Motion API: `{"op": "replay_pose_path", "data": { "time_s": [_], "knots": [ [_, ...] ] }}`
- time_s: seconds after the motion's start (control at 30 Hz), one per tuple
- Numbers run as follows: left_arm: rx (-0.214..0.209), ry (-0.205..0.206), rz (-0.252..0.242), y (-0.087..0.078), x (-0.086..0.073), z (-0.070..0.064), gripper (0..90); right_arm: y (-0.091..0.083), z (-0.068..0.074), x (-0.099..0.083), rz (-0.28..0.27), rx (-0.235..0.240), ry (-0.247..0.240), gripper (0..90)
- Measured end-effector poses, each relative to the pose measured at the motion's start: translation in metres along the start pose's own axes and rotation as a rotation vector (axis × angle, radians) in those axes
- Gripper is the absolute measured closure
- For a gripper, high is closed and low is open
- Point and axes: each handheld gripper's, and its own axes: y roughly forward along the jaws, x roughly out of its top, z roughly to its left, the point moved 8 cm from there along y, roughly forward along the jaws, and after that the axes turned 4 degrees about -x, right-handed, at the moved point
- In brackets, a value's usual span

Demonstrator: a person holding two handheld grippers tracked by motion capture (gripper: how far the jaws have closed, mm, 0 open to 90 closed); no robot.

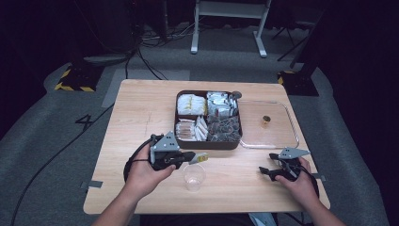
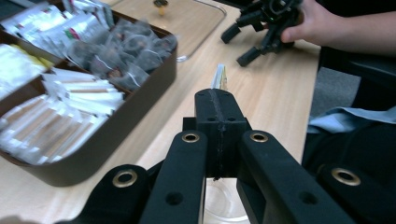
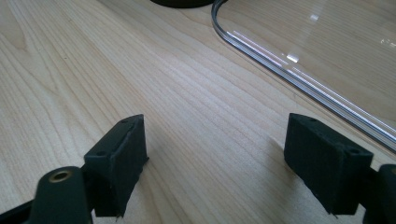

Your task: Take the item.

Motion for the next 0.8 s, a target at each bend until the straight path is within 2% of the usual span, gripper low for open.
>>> {"op": "replay_pose_path", "data": {
  "time_s": [0.3,0.47,0.73,0.77,0.8],
  "knots": [
    [-0.012,-0.01,0.003,0.004,-0.012,-0.011,90.0,0.0,0.0,0.0,0.0,0.0,0.0,21.3],
    [-0.011,-0.01,0.003,0.007,-0.017,-0.011,90.0,0.0,0.0,0.0,0.0,0.0,0.0,21.3],
    [-0.023,-0.017,0.043,0.013,-0.025,-0.012,90.0,0.0,0.0,0.0,0.0,0.0,0.0,21.2],
    [-0.029,-0.027,0.05,0.014,-0.026,-0.012,87.9,0.0,0.0,0.0,0.0,0.0,0.0,21.3],
    [-0.042,-0.041,0.059,0.015,-0.026,-0.013,79.7,0.0,0.0,0.0,0.0,0.0,0.0,21.3]
  ]
}}
